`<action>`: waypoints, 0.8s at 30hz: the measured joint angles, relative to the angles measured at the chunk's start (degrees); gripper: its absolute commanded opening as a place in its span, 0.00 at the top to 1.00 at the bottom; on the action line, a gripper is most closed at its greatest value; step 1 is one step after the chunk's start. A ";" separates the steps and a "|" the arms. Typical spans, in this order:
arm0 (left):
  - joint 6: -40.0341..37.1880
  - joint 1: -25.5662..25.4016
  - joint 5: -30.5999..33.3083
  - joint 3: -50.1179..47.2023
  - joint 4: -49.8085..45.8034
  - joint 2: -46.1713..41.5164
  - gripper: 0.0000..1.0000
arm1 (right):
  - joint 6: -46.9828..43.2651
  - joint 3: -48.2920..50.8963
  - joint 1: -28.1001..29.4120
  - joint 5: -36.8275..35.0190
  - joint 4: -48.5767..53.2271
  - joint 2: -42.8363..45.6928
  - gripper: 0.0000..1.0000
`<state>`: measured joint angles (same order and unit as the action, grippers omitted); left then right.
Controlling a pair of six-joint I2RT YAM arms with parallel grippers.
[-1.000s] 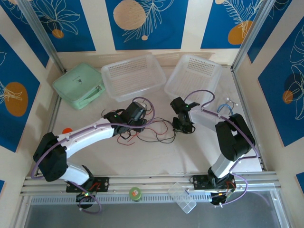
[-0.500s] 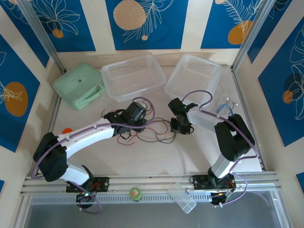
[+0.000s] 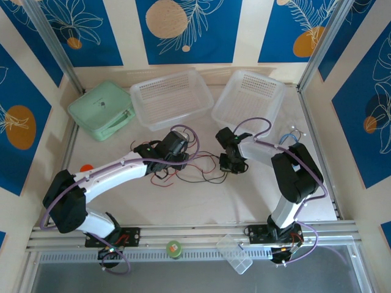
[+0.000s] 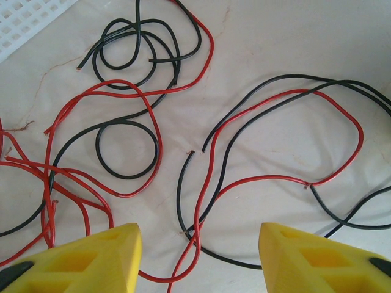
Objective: Untangle the cables
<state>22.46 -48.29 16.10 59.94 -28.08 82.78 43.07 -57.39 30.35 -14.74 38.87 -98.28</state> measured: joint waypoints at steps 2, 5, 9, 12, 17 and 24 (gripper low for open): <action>0.00 0.00 0.00 0.00 0.00 0.15 0.47 | 0.15 -0.15 -0.09 -0.17 0.46 -0.11 0.95; 0.00 0.00 0.00 0.00 -0.04 0.55 0.47 | 0.31 -0.42 -0.15 -0.22 0.81 -0.15 1.00; -0.07 -0.02 -0.02 0.04 -0.04 0.66 0.46 | -0.59 -0.46 -0.13 -0.33 0.96 0.24 1.00; -0.83 -0.11 -0.11 0.98 0.07 0.98 0.43 | -3.10 0.33 0.09 -1.49 0.79 2.91 1.00; -5.11 -0.72 -2.60 3.82 4.28 2.91 0.31 | -9.94 2.80 1.20 -3.19 0.74 15.41 1.00; -16.74 -1.60 -8.26 6.49 15.69 11.21 0.30 | -16.92 3.08 1.57 -2.10 0.83 21.14 1.00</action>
<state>5.72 -49.89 7.84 66.43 -12.38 94.00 26.15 -54.30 31.92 -16.84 39.70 -77.14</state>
